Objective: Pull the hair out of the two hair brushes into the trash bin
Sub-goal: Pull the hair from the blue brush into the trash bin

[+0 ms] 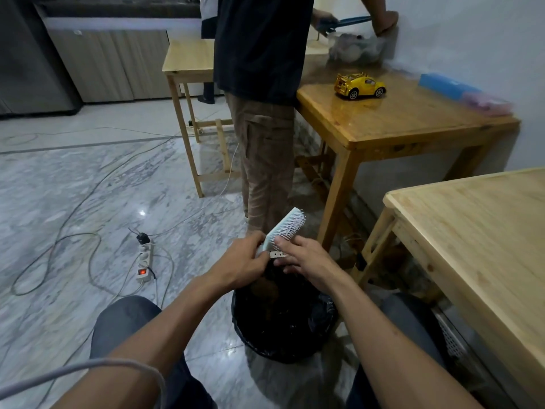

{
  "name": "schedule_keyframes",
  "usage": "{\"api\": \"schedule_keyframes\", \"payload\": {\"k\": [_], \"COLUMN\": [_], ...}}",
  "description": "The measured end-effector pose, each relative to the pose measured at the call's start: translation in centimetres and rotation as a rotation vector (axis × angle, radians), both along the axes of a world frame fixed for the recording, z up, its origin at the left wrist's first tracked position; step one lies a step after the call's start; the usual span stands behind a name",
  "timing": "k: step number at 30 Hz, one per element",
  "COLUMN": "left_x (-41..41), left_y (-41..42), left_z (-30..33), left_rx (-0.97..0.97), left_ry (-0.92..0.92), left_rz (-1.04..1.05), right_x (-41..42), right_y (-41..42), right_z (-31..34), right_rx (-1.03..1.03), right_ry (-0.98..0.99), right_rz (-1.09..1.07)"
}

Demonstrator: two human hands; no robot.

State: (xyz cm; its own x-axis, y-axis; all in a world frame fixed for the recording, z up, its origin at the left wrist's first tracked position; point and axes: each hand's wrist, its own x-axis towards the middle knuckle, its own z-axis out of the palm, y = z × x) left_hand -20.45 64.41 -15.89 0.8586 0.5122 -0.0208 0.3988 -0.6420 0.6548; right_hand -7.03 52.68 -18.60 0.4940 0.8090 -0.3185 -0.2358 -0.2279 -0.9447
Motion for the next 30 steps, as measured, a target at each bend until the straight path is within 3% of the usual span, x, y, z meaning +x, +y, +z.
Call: {"api": "schedule_keyframes", "payload": {"k": [6,13,18,23,25,27,30], "left_x": [-0.6,-2.0,-2.1,-1.8,-1.7,-1.6,-1.3], "left_y": [1.0,2.9,2.9,2.7,2.5,2.2,1.6], "left_z": [0.4,-0.8,-0.7,-0.2,-0.1,0.2,0.5], "left_rx": [0.065,0.135,0.074,0.056,0.004,-0.069,-0.168], "left_ry": [0.068,0.141,0.115,0.113,0.098,0.077,0.032], "left_rz": [-0.055,0.159,0.145,0.125,0.11,0.093,0.032], "right_x": [0.2,0.6,0.2,0.7,0.9,0.8,0.8], "right_y": [-0.2,-1.2,-0.9,-0.4,-0.3,0.3,1.2], "right_z": [-1.4,-2.1,-1.9,-1.5,-0.4,0.4,0.9], "right_rx": [-0.13,-0.216,-0.453,-0.374,-0.37,-0.337,-0.173], "right_ry": [-0.202,-0.264,-0.122,-0.427,-0.537,-0.476,-0.106], "right_rz": [-0.083,-0.215,0.071,-0.134,-0.125,-0.097,-0.123]}}
